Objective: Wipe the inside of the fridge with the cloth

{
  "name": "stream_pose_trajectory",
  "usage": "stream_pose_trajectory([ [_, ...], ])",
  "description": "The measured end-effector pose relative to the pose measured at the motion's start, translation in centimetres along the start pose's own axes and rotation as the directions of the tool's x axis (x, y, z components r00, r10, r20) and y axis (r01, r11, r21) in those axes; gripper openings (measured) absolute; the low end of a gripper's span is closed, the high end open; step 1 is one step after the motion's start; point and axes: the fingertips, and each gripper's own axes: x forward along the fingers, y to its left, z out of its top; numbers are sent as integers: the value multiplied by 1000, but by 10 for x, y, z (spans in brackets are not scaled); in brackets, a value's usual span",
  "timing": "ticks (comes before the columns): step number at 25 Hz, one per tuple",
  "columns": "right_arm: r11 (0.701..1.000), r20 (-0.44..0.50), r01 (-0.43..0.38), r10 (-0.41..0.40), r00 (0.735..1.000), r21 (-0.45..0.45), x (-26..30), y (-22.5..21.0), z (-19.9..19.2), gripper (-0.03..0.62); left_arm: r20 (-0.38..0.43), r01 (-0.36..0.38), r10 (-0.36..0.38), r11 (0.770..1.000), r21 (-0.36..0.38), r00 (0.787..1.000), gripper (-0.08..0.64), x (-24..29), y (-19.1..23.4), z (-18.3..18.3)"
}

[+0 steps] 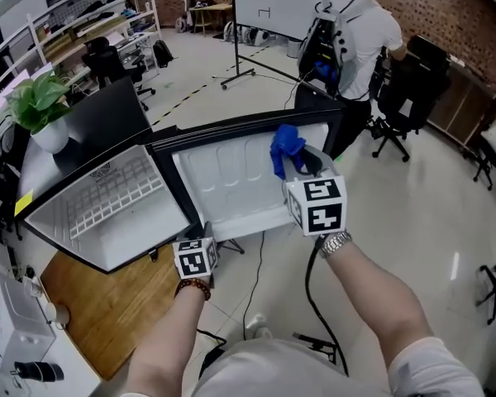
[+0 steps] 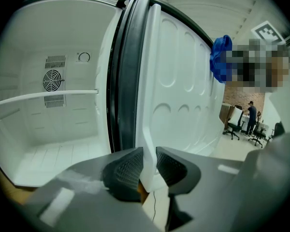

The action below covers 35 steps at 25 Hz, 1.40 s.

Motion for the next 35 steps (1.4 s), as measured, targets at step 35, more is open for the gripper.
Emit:
stream_pose_trajectory([
  [35, 942, -31, -335, 335, 942, -32, 7, 189, -20, 75, -16, 51, -52, 997, -57, 999, 92, 0, -4, -1],
])
